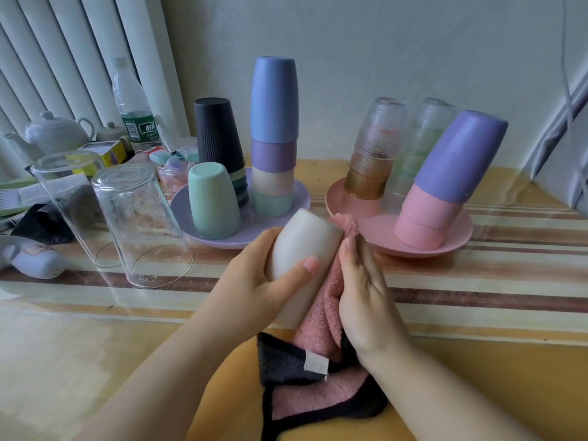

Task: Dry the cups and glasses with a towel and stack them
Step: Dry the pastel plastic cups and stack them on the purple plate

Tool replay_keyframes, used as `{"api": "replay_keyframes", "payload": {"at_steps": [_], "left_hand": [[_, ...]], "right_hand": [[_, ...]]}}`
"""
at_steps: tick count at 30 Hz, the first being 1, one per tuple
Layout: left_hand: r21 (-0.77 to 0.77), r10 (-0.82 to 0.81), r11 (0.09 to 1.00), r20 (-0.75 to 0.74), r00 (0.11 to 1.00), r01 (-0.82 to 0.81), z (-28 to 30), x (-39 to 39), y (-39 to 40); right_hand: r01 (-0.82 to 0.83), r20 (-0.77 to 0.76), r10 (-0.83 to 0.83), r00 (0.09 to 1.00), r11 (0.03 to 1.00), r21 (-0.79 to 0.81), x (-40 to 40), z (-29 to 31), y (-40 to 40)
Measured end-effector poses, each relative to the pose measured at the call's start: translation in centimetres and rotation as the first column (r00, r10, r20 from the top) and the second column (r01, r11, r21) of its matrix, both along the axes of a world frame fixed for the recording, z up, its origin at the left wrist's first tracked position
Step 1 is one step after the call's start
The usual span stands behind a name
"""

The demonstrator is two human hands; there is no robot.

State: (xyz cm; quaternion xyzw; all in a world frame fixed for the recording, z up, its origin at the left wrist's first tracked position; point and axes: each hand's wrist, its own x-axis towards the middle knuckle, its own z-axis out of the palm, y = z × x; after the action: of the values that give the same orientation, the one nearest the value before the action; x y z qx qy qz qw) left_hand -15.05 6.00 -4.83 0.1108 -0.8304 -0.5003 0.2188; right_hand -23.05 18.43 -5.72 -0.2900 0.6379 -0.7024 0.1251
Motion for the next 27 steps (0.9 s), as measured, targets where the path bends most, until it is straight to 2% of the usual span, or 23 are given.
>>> {"api": "replay_keyframes", "payload": {"at_steps": [5, 8, 11, 15, 20, 22, 27], "left_hand": [[0.071, -0.151, 0.987, 0.119, 0.981, 0.144, 0.4, 0.4, -0.7], [0.212, -0.193, 0.963, 0.114, 0.975, 0.166, 0.7, 0.7, -0.5], [0.328, -0.176, 0.934, 0.072, 0.982, 0.143, 0.4, 0.5, -0.2], [0.404, -0.131, 0.907, 0.000, 0.991, 0.120, 0.0, 0.2, 0.2], [0.467, -0.059, 0.878, -0.122, 0.991, 0.110, -0.1, 0.1, 0.3], [0.496, -0.024, 0.862, -0.160, 0.987, 0.102, -0.1, 0.2, 0.0], [0.466, 0.021, 0.882, -0.177, 0.984, 0.065, -0.6, 0.0, -0.6]], "right_hand": [[0.028, -0.163, -0.024, 0.986, 0.999, 0.020, -0.7, 0.2, 0.2], [0.030, -0.302, -0.025, 0.953, 1.000, 0.011, -0.5, 0.4, 0.3], [-0.026, -0.336, 0.001, 0.942, 0.997, -0.070, -0.5, 0.9, 0.3], [-0.057, -0.325, 0.025, 0.945, 0.994, -0.090, 0.0, 0.3, 0.0], [-0.113, -0.113, 0.109, 0.988, 0.993, -0.026, 1.1, -0.1, -0.2], [-0.137, -0.074, 0.136, 0.988, 0.990, -0.010, 1.5, 0.4, -0.2], [-0.120, -0.033, 0.122, 0.992, 0.991, 0.061, 1.6, 0.5, -0.1]]}}
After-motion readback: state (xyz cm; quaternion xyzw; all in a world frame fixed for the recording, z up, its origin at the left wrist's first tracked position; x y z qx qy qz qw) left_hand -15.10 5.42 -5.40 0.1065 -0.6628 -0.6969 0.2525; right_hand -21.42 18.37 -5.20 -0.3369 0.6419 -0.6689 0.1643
